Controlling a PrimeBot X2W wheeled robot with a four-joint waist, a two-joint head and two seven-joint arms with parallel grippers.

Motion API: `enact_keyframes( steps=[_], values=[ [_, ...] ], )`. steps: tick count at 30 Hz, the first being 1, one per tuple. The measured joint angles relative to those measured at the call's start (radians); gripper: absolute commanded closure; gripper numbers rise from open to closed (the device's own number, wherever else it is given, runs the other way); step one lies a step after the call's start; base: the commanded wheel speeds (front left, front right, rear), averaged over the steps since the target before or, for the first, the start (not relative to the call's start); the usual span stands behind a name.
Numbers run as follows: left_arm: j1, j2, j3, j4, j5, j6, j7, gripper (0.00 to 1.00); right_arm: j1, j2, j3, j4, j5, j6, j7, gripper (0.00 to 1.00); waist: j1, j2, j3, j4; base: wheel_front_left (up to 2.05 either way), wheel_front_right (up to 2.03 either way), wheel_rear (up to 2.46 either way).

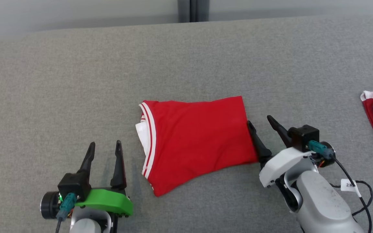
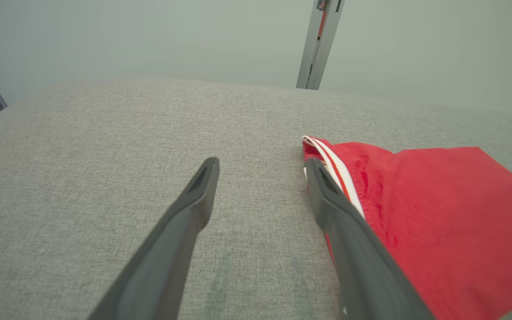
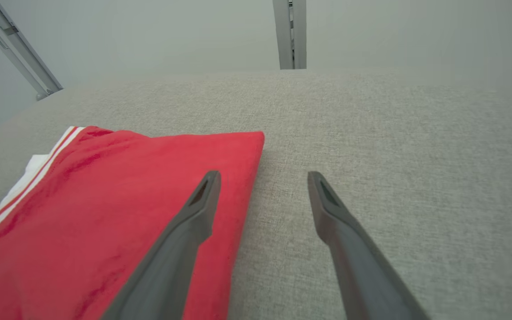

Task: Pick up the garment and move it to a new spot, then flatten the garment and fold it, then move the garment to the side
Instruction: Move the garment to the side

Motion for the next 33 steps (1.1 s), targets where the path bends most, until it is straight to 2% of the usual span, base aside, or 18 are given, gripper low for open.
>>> enact_keyframes(
  steps=[6,7,8,9,15,21,28,33],
  values=[
    [-0.042,0.000,-0.028,-0.004,-0.011,-0.004,0.000,0.00,-0.070,0.001,0.096,0.132,0.045,0.000,-0.001,0.00,0.0000,0.0000,0.064,0.038,0.00,0.00,0.00],
    [-0.044,0.000,-0.030,-0.005,-0.011,-0.002,0.000,0.00,-0.074,0.001,0.111,0.154,0.057,0.000,-0.005,0.32,0.0000,0.0000,0.073,0.045,0.00,0.00,0.00],
    [-0.046,0.000,-0.031,-0.005,-0.011,0.000,0.000,0.00,-0.082,0.000,0.118,0.164,0.070,0.000,-0.007,0.71,0.0000,0.0000,0.080,0.050,0.00,0.00,0.00],
    [-0.047,0.000,-0.031,-0.006,-0.011,0.000,0.000,0.00,-0.094,-0.001,0.123,0.168,0.080,0.000,-0.009,1.00,0.0000,0.0000,0.088,0.055,0.00,0.00,0.00],
    [-0.049,0.000,-0.016,-0.008,-0.004,-0.008,0.000,0.00,-0.100,0.009,0.100,0.159,0.100,0.004,-0.010,1.00,0.0000,0.0000,0.109,0.038,0.00,0.00,0.00],
    [-0.048,0.000,-0.006,-0.004,0.023,-0.027,0.000,0.00,-0.078,0.012,0.099,0.135,0.114,0.005,-0.010,1.00,0.0000,0.0000,0.116,-0.039,0.00,0.00,0.00],
    [-0.051,0.000,-0.021,0.003,0.056,-0.057,0.000,0.00,-0.042,0.005,0.105,0.121,0.137,0.005,-0.010,1.00,0.0000,0.0000,0.112,-0.198,0.00,0.00,0.00],
    [-0.065,0.000,-0.051,0.016,0.071,-0.076,0.000,0.00,-0.015,0.004,0.091,0.123,0.128,0.002,-0.003,1.00,0.0000,0.0000,0.095,-0.339,0.00,0.00,0.00]
  ],
)
